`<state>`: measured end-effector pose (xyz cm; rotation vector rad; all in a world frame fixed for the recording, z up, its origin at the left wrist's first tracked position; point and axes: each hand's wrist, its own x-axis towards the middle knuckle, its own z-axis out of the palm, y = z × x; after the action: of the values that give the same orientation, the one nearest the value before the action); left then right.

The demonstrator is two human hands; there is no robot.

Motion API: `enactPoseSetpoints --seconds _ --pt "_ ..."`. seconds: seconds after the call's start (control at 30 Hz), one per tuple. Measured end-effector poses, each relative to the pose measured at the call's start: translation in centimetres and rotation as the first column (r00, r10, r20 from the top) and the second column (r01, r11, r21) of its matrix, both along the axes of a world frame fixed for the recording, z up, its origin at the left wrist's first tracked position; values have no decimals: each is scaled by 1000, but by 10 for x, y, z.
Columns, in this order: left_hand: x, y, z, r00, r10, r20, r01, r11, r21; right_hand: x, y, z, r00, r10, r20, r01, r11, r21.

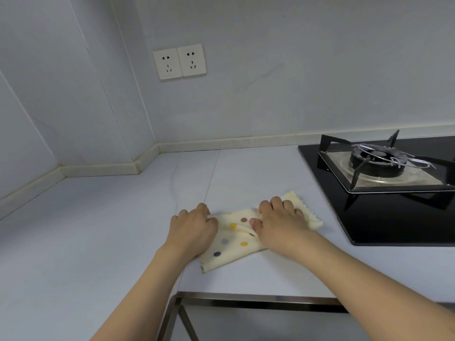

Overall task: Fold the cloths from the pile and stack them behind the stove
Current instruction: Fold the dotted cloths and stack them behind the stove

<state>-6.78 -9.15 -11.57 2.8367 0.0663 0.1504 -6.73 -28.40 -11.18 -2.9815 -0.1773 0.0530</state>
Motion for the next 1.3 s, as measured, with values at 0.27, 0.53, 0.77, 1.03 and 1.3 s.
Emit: enactPoseSetpoints --seconds 0.27,0.53,0.77,1.03,1.3 --pt "1 -1 8 988 -16 -155 -17 978 -208 27 -13 23 994 0 -105 -5 999 -38" --pt "6 9 7 971 -123 -204 19 894 -447 58 -16 4 978 -74 -196 54 993 -107" --pt "5 7 13 959 -102 -265 -50 859 -509 63 -11 10 991 89 99 -87 996 -28" --pt "6 -1 8 980 -33 -194 -39 933 -358 20 -4 -12 987 90 134 -95 995 33" --pt "12 5 46 883 -126 -451 -129 861 -492 -27 -27 -12 948 -265 176 240 959 153"
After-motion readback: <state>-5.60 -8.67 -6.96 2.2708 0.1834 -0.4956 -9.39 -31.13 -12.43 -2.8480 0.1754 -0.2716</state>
